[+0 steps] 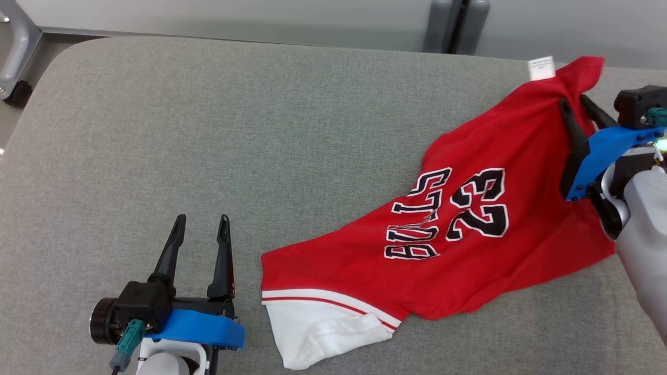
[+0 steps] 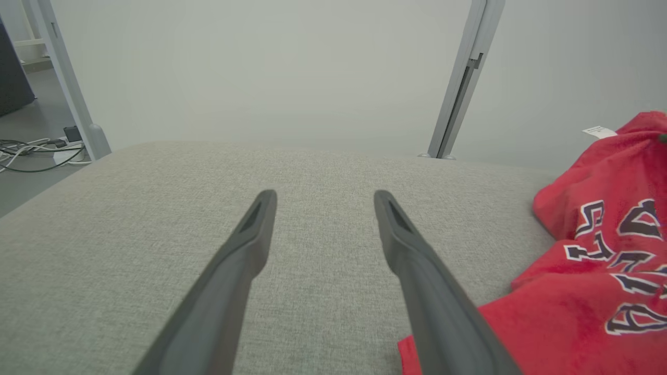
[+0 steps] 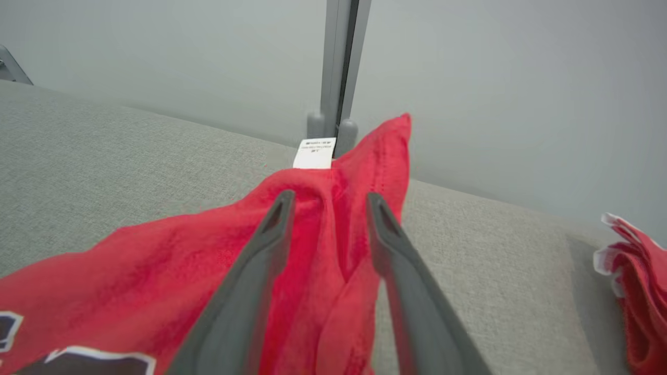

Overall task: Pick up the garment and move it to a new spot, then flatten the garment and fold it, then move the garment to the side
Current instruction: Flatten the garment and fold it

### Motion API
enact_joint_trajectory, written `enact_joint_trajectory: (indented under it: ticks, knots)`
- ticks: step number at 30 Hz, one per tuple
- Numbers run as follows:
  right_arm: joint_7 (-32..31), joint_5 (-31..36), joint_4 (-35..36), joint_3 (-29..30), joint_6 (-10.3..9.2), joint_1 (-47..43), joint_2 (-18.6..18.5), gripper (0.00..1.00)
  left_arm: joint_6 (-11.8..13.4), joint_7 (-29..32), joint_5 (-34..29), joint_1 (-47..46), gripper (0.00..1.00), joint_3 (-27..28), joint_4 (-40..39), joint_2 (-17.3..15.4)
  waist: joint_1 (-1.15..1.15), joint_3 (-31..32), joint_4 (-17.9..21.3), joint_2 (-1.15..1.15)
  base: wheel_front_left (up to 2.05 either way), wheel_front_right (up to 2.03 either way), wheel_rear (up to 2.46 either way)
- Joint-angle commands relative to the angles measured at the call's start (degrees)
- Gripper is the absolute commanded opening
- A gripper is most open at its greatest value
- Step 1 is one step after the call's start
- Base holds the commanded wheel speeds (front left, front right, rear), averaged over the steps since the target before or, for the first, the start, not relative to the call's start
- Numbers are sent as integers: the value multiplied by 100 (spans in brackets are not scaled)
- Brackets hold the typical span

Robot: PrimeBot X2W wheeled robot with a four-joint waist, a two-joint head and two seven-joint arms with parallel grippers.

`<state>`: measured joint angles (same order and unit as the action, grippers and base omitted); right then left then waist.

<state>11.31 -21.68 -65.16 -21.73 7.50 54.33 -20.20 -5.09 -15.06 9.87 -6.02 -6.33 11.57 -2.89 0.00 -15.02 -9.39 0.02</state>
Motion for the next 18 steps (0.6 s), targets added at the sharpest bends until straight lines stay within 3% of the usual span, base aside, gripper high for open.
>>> enact_joint_trajectory:
  ticks: [1,10,18]
  knots:
    - [101,50,-39,-42,-1,-7,6,100,2,-15,2,-38,100,8,20,2,0,54,53,-2,0,0,0]
    - [365,-133,171,-279,-1,-669,-35,100,-31,-15,-92,197,100,160,40,2,0,465,380,-2,0,0,0]
    - [390,-345,1462,217,0,-2075,-221,100,-51,-15,-144,470,100,304,-4,3,0,766,643,-2,0,0,0]
